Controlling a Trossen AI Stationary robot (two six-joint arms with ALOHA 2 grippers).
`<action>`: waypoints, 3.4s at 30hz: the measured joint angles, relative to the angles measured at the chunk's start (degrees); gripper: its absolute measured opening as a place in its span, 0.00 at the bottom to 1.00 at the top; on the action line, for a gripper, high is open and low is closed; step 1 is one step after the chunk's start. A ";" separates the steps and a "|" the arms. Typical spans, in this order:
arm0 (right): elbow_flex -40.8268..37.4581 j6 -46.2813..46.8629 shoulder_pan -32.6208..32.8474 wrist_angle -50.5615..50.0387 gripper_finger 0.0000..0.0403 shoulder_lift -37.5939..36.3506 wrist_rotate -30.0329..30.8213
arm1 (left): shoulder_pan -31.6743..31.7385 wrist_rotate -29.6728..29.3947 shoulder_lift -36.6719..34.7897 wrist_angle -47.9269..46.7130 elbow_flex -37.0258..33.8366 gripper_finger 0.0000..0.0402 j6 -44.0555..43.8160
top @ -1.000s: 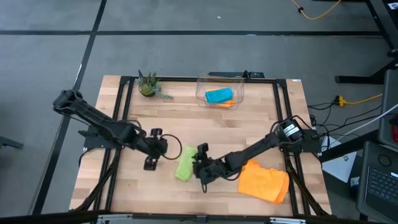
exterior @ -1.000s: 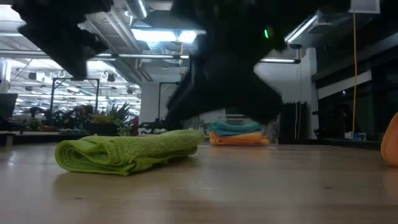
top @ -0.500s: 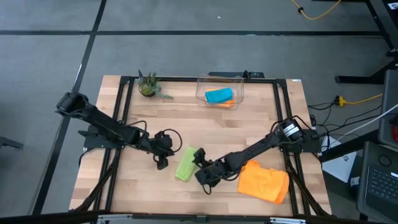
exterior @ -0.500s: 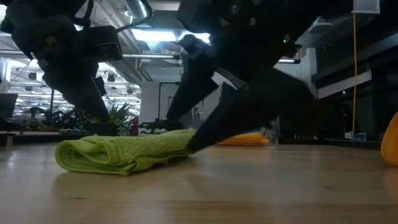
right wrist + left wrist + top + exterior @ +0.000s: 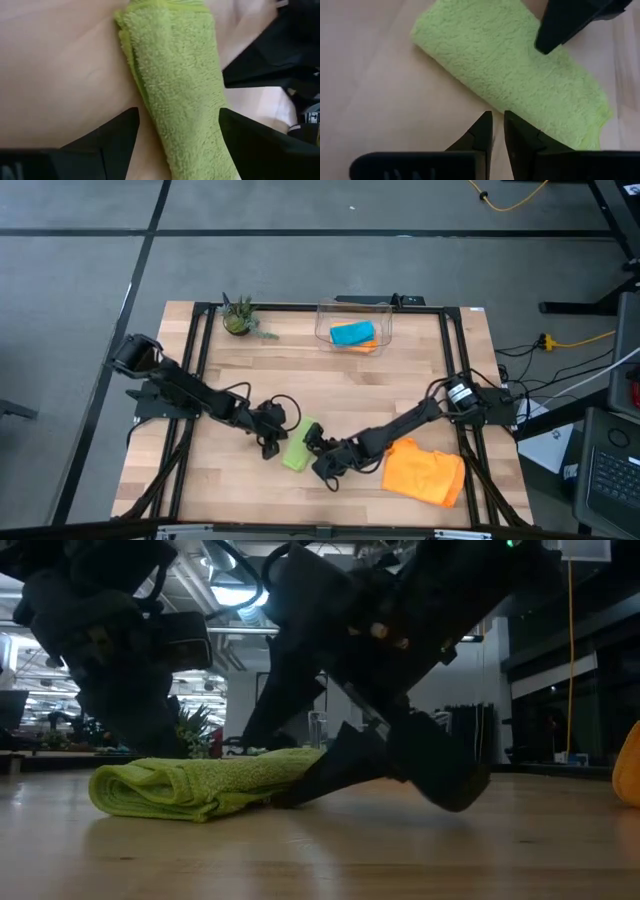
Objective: Fold microfiber towels
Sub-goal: Put the green towel into the transparent bin
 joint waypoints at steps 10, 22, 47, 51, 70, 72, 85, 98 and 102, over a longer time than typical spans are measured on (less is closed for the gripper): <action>-0.04 -3.30 -1.97 1.28 0.69 0.13 -3.14 | 0.22 1.65 7.10 2.94 3.72 0.10 0.76; -0.15 -3.08 -1.97 0.85 0.53 0.31 -3.17 | 0.30 1.70 8.02 0.68 5.56 0.10 2.11; -0.36 14.28 -2.63 -1.16 0.04 -0.06 -2.74 | 0.33 1.66 6.23 -0.38 5.25 0.10 3.37; -0.44 20.97 -2.50 -4.85 0.04 -2.23 -0.21 | 0.33 1.68 2.92 -2.55 5.27 0.10 5.41; -0.29 24.18 -26.79 -32.47 0.04 -26.74 18.71 | 1.51 -1.60 -5.42 -9.69 5.38 0.10 10.59; -1.05 21.93 -32.75 -29.92 0.04 -25.87 15.92 | 1.80 -1.85 -5.42 -9.66 5.38 0.10 10.61; -12.01 19.82 -47.57 -15.85 0.04 -25.45 -2.84 | 3.76 -2.10 -5.45 -9.86 5.38 0.10 12.11; -15.06 23.40 -47.39 -15.37 0.34 -25.46 -4.84 | 3.84 -2.07 -5.45 -9.84 5.38 0.10 12.08; -12.36 24.21 -47.01 -18.85 0.47 -25.47 -5.99 | 3.84 -2.06 -5.45 -9.84 5.38 0.10 12.03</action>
